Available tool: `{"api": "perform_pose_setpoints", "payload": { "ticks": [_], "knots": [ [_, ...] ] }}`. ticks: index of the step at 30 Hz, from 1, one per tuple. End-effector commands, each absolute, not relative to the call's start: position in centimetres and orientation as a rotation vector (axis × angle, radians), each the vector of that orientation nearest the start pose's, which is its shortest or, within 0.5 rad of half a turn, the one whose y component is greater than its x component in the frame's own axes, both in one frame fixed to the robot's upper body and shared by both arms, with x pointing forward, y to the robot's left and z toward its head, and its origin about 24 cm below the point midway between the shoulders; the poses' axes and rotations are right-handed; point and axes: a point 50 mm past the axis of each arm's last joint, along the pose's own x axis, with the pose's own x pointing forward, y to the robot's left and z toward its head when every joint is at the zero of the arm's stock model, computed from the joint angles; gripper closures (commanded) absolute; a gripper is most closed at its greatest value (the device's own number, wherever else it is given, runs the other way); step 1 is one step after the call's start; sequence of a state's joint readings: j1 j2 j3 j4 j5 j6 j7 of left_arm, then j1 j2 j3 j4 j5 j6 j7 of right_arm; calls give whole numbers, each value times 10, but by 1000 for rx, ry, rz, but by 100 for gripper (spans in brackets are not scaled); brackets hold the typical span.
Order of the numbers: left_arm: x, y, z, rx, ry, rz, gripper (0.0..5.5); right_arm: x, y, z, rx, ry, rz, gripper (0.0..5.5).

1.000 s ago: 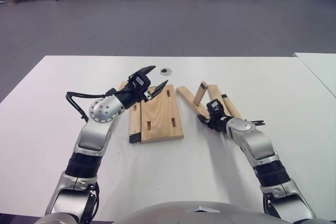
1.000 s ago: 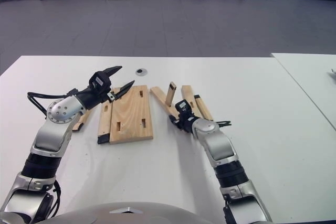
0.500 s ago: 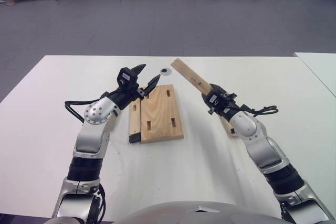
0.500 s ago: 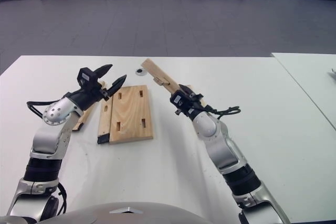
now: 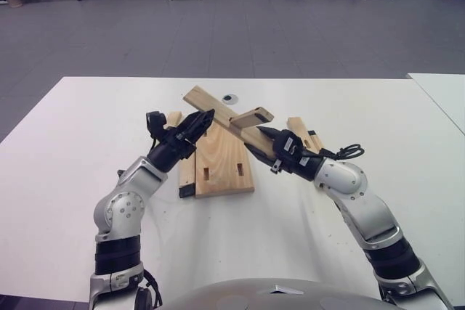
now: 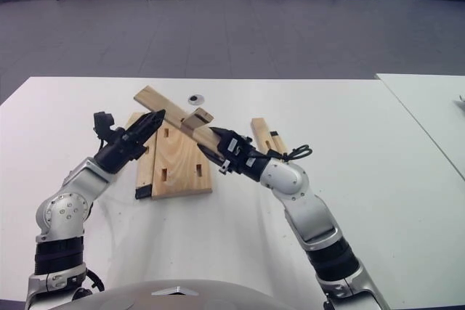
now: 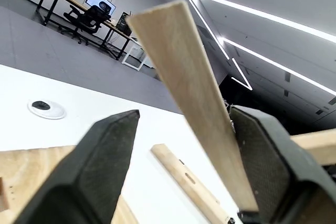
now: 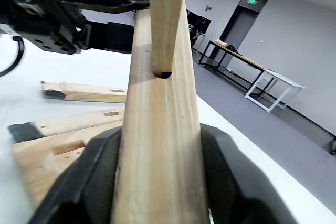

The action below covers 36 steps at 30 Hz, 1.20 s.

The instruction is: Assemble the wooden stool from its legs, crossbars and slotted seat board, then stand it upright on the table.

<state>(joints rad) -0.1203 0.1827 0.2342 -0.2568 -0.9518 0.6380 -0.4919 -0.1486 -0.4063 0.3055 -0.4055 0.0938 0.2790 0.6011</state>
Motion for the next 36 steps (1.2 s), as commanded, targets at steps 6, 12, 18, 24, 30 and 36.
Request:
{"api": "perform_pose_setpoints", "payload": {
  "ticks": [6, 12, 18, 24, 30, 36],
  "knots": [
    [246, 154, 114, -741, 29, -690, 307, 228, -91, 117, -319, -77, 1058, 341],
    [247, 153, 110, -732, 39, -658, 394, 225, -90, 117, -289, -67, 1085, 341],
    [247, 153, 113, -778, 7, -642, 403, 224, -89, 115, -247, -39, 1105, 304],
    [248, 165, 117, -774, -17, -522, 449, 221, -91, 113, -209, 9, 1108, 189],
    [246, 172, 115, -770, -2, -457, 449, 225, -96, 110, -212, -2, 1052, 77],
    [246, 188, 128, -666, -50, -371, 449, 226, -115, 105, -206, 37, 992, 10]
  ]
}}
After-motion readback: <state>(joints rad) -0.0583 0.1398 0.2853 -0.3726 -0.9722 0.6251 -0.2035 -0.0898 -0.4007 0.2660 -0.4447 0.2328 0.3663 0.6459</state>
